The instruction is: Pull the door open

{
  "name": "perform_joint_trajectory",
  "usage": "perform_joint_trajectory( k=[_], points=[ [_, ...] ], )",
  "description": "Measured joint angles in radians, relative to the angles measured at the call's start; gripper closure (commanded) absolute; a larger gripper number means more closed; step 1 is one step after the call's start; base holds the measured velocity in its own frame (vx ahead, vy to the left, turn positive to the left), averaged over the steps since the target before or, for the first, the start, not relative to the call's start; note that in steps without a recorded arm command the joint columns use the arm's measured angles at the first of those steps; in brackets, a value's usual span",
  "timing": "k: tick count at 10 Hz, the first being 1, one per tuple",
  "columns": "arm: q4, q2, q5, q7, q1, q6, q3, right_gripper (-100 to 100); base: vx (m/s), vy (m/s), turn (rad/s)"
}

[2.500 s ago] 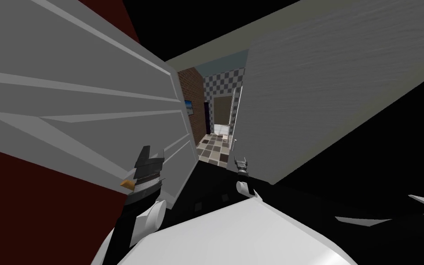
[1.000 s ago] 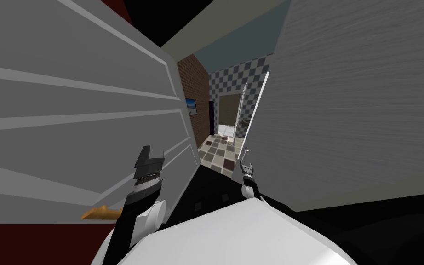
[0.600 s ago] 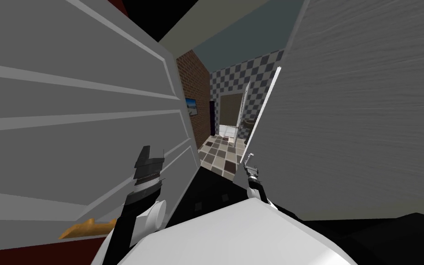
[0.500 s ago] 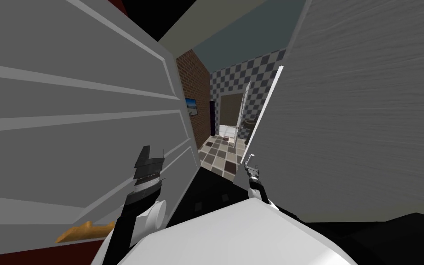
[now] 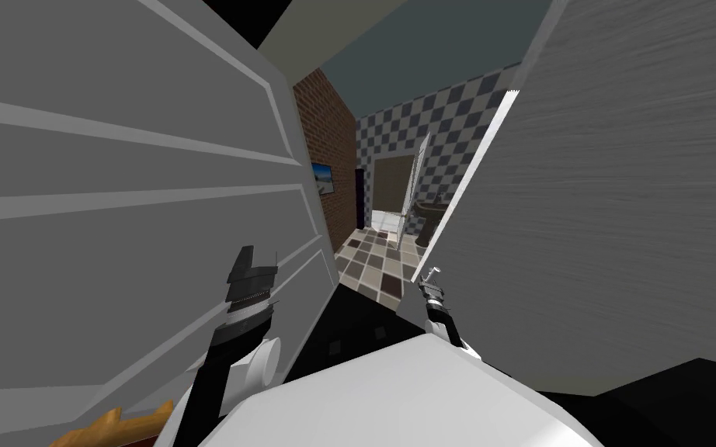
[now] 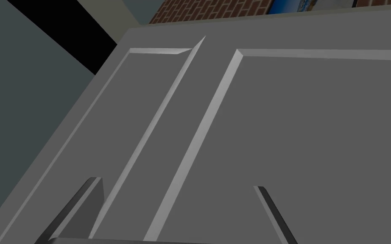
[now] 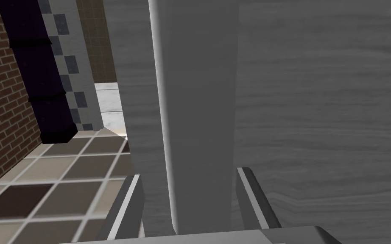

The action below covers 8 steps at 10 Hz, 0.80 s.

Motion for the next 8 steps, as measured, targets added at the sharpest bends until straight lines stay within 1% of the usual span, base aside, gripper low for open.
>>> perform_joint_trajectory(
  k=[4,5,6,8],
  points=[
    [0.001,0.001,0.000,0.002,0.000,0.002,0.001,100,-0.010,0.001,0.008],
    [0.001,0.001,0.000,0.001,0.000,0.002,0.001,100,-0.130,-0.012,0.057],
    [-0.011,-0.003,0.003,-0.001,0.004,0.005,0.006,100,-0.187,-0.002,0.063],
    [-0.010,-0.010,0.014,-0.015,0.000,-0.001,0.026,100,-0.209,0.013,0.063]
  ],
)
